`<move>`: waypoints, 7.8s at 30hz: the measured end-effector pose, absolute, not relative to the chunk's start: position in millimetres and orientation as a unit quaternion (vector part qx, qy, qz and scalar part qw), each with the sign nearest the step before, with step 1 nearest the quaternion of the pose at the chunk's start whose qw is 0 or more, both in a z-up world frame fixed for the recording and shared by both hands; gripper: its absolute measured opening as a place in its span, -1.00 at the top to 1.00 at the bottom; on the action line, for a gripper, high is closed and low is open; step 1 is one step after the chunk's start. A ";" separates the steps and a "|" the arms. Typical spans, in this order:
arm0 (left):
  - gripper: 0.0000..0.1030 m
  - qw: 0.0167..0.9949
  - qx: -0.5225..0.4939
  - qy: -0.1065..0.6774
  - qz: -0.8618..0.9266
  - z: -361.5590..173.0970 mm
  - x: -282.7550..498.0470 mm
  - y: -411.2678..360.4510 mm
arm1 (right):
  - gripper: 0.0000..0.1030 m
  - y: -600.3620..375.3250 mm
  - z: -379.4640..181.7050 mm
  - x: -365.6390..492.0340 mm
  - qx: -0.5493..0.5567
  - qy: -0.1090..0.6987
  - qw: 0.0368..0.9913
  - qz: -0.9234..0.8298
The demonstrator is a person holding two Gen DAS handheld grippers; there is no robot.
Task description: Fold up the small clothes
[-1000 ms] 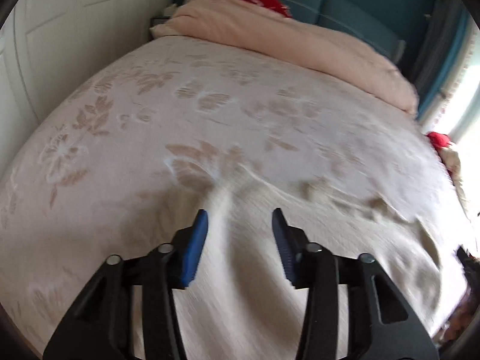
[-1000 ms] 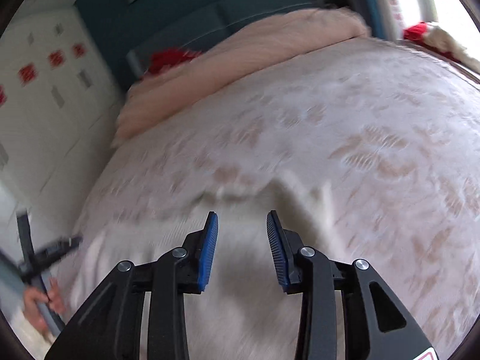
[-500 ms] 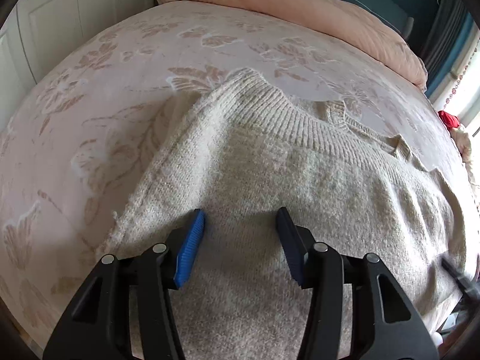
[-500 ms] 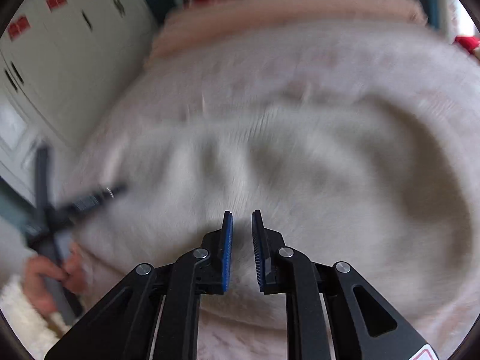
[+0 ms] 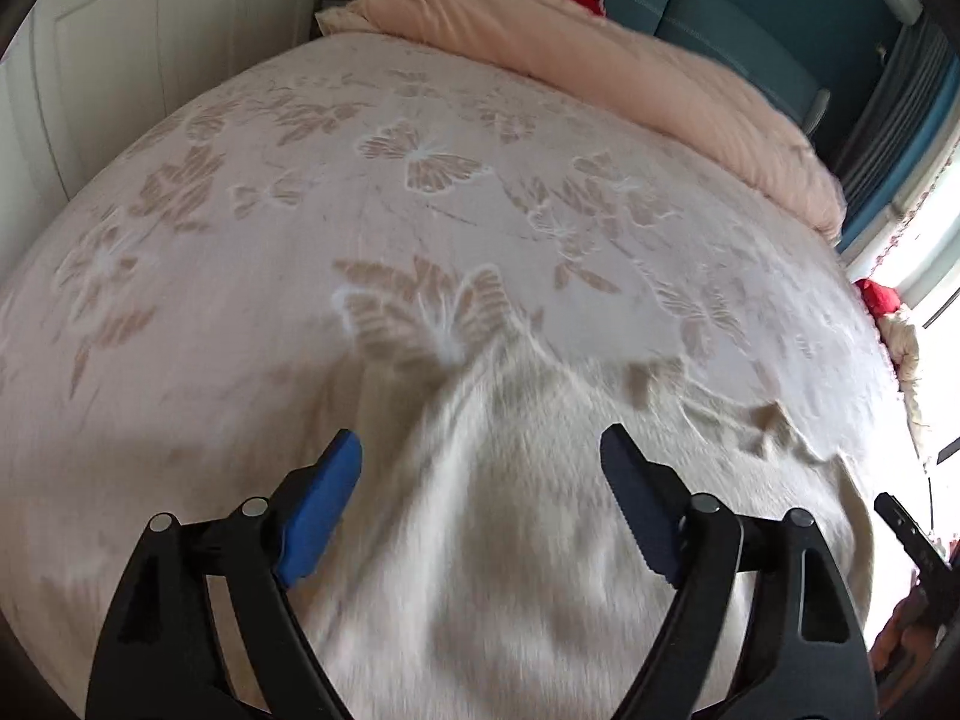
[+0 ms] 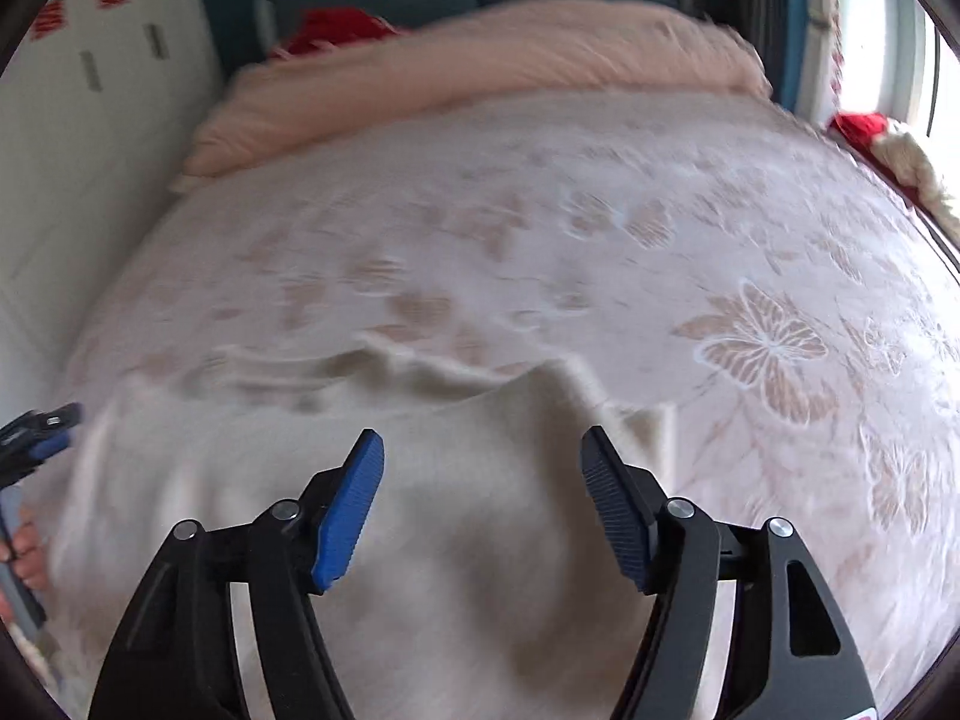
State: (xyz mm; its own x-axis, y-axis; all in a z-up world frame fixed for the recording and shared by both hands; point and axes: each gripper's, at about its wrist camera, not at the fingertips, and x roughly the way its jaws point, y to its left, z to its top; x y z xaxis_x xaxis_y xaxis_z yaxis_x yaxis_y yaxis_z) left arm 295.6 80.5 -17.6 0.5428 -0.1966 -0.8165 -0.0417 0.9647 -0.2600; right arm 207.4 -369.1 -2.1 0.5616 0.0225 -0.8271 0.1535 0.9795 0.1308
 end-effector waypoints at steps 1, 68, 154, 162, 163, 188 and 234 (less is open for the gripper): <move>-0.55 0.863 -0.116 0.489 -0.047 -25.0 309.0 76.4 | -0.34 -375.7 -12.8 216.0 0.094 0.480 0.871 -0.051; -0.83 0.822 -0.254 0.507 0.053 -35.6 145.7 132.8 | -0.31 -450.6 -71.5 41.5 0.303 0.474 0.820 -0.107; -0.65 0.868 0.019 0.481 -0.124 -1.4 26.2 -66.5 | -0.51 -342.2 1.1 20.2 0.327 0.504 0.789 0.128; 0.47 0.854 0.000 0.500 -0.140 -20.2 53.5 -66.4 | 0.58 -321.6 54.2 39.8 0.297 0.436 0.841 0.122; 0.55 0.851 -0.013 0.506 -0.141 -15.9 55.9 -66.3 | 0.59 -330.1 84.4 27.8 0.290 0.397 0.861 0.129; 0.49 0.835 -0.011 0.508 -0.210 14.1 28.9 -105.1 | -0.30 -455.1 27.9 -1.8 0.258 0.432 0.864 -0.011; -0.07 0.861 -0.039 0.499 -0.086 40.6 43.7 -18.0 | 0.75 -255.9 5.9 63.3 0.153 0.499 0.841 0.143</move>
